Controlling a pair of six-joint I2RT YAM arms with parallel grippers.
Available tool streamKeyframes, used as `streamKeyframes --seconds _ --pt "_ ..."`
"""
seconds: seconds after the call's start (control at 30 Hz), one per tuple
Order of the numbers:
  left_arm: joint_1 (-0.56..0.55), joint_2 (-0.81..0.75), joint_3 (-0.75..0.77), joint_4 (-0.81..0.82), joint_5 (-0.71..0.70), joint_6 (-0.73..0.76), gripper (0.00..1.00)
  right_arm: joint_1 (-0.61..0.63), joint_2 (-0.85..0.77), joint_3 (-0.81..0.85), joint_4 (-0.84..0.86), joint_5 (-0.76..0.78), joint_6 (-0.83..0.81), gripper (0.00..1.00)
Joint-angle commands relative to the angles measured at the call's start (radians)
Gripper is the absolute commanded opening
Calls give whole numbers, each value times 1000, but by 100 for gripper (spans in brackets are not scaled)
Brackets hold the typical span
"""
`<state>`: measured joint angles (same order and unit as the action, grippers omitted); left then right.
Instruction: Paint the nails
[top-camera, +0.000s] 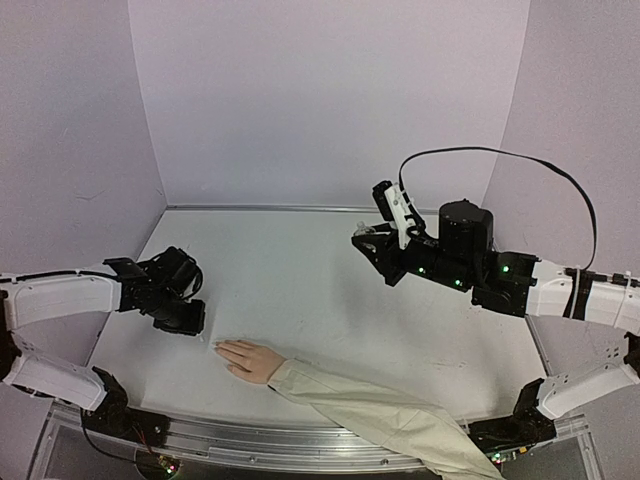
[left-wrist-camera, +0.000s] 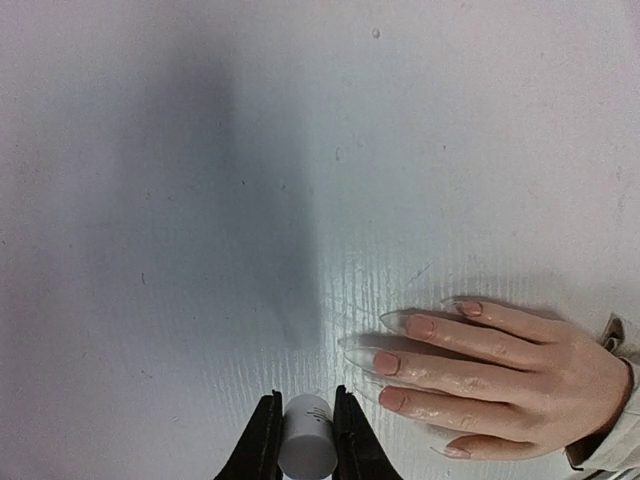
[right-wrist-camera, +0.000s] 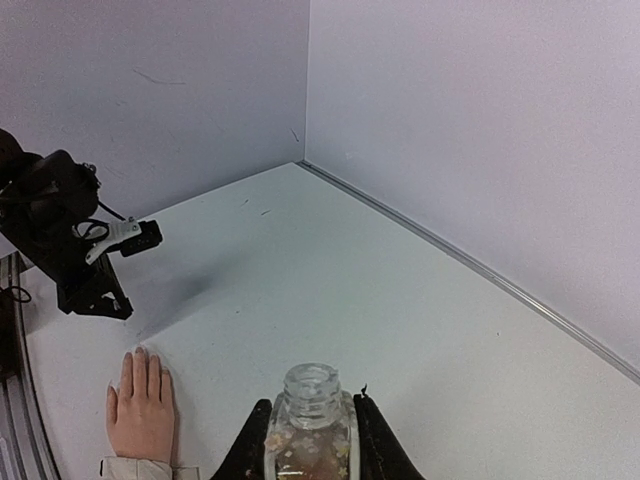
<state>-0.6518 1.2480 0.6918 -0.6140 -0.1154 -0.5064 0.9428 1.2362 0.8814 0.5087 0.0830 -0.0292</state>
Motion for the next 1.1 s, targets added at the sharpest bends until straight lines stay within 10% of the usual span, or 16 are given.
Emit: streamKeyframes --seconds 0.0,1.07 --pt "-2 -129 101 -82 -45 -7 0 0 -44 -6 74 4 2 0" --pt "-268 -32 572 383 399 35 0 27 45 -22 253 -442 -9 0"
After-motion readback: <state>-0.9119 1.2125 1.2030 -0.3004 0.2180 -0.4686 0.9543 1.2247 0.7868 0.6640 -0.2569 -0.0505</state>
